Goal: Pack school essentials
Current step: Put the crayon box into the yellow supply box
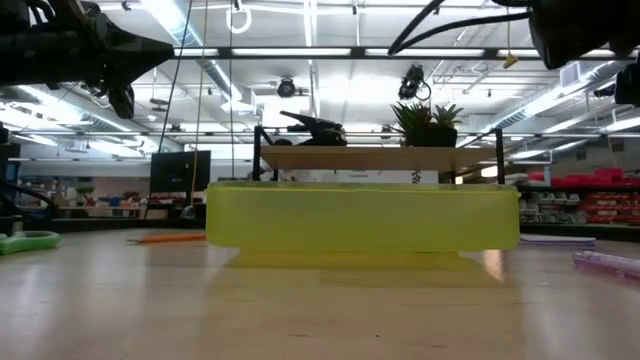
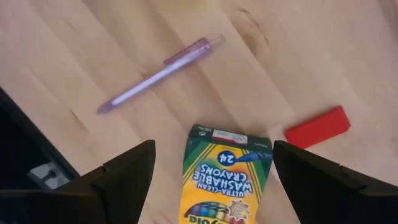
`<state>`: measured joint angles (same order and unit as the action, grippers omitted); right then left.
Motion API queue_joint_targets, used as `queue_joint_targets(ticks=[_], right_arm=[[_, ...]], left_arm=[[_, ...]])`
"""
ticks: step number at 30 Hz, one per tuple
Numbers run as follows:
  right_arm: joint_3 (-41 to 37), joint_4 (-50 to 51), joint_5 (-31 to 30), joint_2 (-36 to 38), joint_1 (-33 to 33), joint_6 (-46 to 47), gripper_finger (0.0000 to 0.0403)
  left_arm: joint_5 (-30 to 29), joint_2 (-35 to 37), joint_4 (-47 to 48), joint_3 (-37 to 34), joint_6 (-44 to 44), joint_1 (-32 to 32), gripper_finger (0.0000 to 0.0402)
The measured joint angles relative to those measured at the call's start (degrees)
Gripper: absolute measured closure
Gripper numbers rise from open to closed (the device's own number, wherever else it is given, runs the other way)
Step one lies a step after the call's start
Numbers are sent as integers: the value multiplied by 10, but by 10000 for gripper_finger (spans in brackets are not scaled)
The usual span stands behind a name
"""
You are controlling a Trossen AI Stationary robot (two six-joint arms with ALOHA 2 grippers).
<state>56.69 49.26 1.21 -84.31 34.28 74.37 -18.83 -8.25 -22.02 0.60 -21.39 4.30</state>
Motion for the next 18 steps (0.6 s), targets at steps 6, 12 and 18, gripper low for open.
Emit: queue_joint_targets(ticks=[6, 12, 18], right_arm=[[0, 40, 10, 0, -1, 18, 28], [-1, 73, 14, 0, 1, 28, 9], [-1, 62, -21, 0, 31, 37, 5]], left_arm=[[0, 0, 0, 0, 0, 0, 367], [0, 0, 0, 0, 0, 0, 375], [0, 0, 0, 0, 0, 0, 373]])
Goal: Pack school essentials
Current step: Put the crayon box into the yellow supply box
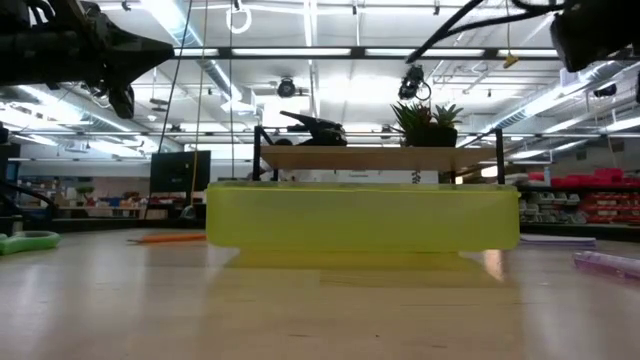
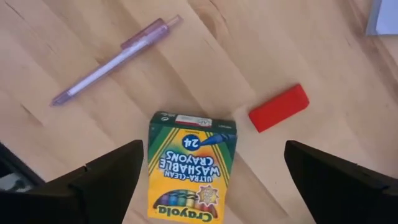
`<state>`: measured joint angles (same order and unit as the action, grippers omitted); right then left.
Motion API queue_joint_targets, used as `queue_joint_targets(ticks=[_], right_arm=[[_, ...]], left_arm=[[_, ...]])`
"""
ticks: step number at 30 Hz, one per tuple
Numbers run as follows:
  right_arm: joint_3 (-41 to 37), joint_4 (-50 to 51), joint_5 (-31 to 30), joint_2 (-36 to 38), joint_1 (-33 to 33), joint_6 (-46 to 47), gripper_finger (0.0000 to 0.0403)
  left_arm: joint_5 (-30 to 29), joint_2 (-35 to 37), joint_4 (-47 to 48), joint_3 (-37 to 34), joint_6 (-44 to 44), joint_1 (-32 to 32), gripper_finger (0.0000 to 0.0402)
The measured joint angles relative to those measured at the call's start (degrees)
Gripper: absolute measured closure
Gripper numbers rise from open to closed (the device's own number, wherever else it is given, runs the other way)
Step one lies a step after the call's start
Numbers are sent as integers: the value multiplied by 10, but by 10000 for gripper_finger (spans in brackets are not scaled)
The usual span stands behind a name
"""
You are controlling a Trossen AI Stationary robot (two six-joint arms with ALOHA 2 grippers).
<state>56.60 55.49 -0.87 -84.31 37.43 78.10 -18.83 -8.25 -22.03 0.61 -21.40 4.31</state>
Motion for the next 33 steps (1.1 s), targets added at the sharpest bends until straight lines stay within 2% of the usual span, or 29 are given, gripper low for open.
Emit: queue_joint_targets(ticks=[7, 17, 26, 33], right_arm=[[-24, -30, -40, 0, 56, 30, 3], [-63, -85, -43, 0, 134, 59, 3], [-64, -112, -70, 0, 145, 75, 3], [-57, -112, -31, -3, 129, 98, 3]], left_arm=[[0, 0, 0, 0, 0, 0, 366], [0, 0, 0, 0, 0, 0, 376], [0, 0, 0, 0, 0, 0, 366], [0, 0, 0, 0, 0, 0, 374]])
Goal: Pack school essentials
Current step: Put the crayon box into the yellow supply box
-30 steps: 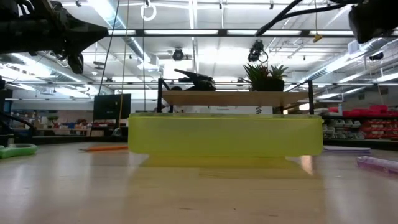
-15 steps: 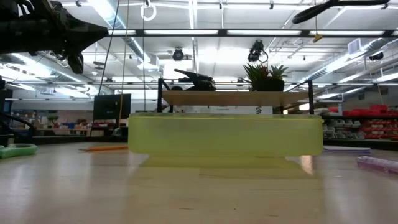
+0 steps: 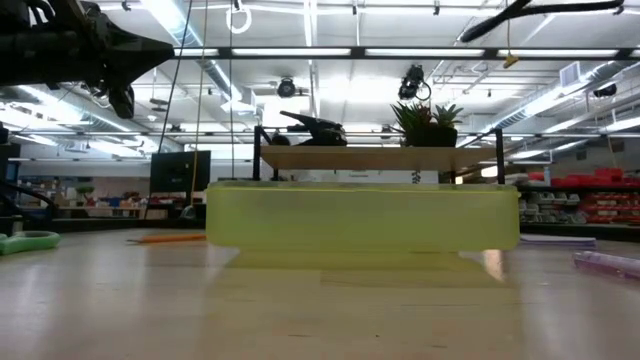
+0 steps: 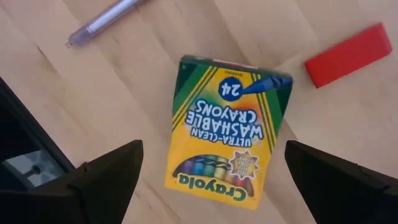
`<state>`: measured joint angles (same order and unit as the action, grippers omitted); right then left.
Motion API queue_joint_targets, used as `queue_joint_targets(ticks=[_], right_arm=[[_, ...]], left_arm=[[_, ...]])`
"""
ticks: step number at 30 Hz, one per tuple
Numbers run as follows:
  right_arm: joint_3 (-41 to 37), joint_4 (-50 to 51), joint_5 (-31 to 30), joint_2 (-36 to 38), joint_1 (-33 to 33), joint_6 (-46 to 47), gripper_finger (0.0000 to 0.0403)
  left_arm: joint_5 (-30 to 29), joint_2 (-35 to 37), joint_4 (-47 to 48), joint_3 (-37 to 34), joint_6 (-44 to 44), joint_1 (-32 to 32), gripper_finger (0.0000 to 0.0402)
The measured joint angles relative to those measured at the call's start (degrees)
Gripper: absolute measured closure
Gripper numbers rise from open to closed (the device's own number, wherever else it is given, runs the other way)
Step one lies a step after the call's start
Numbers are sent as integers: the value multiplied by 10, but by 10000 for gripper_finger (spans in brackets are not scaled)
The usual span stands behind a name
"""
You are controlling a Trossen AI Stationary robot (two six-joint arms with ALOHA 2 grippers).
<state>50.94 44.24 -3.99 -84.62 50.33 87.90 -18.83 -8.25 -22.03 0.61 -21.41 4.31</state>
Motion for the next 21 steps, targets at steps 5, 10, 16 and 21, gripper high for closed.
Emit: queue_joint_targets(ticks=[5, 10, 16, 21], right_arm=[[51, 9, 1, -51, -14, -32, 4], [139, 29, -6, -135, -22, -36, 4], [187, 109, -85, -160, 2, -7, 4], [152, 142, -106, -136, 28, 88, 3]], left_arm=[[0, 0, 0, 0, 0, 0, 376], [0, 0, 0, 0, 0, 0, 369], [0, 0, 0, 0, 0, 0, 367], [0, 0, 0, 0, 0, 0, 374]])
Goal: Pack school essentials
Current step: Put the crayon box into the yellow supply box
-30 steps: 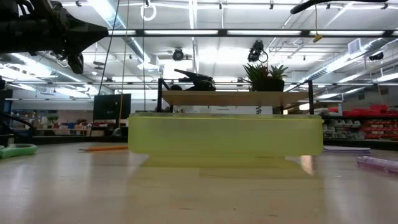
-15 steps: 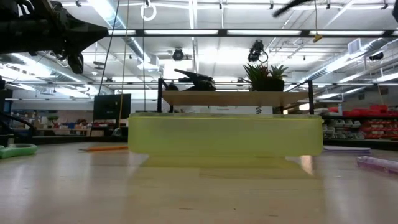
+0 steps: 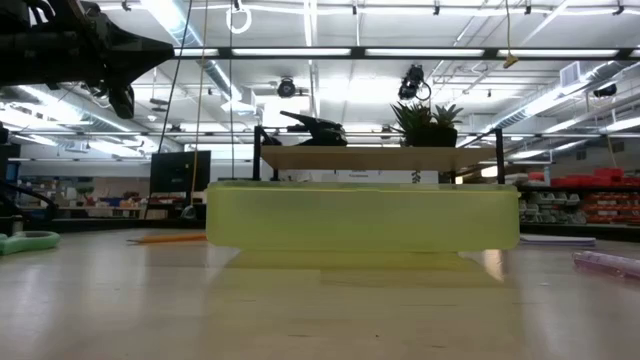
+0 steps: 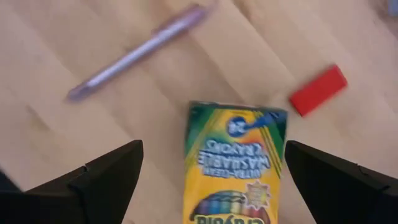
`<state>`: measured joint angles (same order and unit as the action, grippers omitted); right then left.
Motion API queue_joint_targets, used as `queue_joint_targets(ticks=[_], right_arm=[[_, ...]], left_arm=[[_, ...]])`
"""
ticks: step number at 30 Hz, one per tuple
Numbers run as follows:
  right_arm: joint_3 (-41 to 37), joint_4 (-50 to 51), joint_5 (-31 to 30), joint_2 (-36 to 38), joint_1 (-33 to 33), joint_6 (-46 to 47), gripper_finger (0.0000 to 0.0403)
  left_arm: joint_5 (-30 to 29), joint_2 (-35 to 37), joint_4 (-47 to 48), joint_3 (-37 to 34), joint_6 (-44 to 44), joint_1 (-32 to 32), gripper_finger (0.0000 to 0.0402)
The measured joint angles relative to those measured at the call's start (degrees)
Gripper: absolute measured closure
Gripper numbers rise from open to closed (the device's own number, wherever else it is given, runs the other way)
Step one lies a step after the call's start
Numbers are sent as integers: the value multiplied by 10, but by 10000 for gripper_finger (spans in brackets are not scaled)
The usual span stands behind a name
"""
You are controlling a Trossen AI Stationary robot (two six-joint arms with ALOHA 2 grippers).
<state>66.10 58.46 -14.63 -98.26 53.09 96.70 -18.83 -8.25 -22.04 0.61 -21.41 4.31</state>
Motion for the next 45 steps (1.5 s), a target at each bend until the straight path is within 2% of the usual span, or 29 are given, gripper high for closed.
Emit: queue_joint_targets(ticks=[6, 13, 25, 31, 45], right_arm=[[-51, -29, -37, 22, 33, 90, 3], [-80, -45, -37, 22, 41, 85, 3], [-121, -110, -35, 22, 41, 81, 3], [-141, -169, -33, 23, 41, 41, 3], [-161, -169, -16, 23, 39, 32, 3]], left_arm=[[0, 0, 0, 0, 0, 0, 374], [0, 0, 0, 0, 0, 0, 366], [0, 0, 0, 0, 0, 0, 375], [0, 0, 0, 0, 0, 0, 367], [0, 0, 0, 0, 0, 0, 375]])
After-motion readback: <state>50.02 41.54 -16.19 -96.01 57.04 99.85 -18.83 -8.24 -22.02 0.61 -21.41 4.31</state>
